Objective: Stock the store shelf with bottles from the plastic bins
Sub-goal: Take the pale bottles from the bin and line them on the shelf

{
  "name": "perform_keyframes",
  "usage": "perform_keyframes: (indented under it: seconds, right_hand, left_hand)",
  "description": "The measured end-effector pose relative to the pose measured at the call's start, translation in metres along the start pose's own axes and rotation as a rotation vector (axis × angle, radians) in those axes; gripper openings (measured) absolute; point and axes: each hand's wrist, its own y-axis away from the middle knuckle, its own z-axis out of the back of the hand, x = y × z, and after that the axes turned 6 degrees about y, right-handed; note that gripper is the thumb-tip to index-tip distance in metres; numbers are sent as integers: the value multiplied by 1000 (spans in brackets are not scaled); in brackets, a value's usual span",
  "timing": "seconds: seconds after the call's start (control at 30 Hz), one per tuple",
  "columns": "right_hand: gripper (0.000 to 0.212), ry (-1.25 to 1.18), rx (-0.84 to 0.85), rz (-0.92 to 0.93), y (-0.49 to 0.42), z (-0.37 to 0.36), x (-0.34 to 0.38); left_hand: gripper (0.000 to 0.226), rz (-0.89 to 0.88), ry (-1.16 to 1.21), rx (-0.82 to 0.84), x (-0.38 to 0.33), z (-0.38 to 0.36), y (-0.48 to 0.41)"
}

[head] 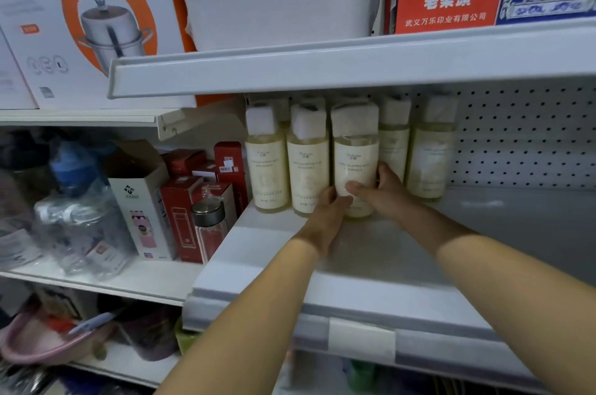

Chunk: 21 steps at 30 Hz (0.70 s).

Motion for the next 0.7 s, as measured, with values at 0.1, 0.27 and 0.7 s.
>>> perform_keyframes:
  seconds: [0.1, 0.27, 0.7]
  right_hand:
    - [68, 88, -143, -47, 9, -11, -1]
    - [39, 48, -235, -121, 38, -23, -1]
    - [12, -160, -53, 134, 187, -132, 100]
  left_hand:
    - [18, 77, 60, -72, -13, 9, 15]
    - [38, 60, 282, -223, -33, 35, 58]
    - [30, 4, 589, -269, -31, 141, 195]
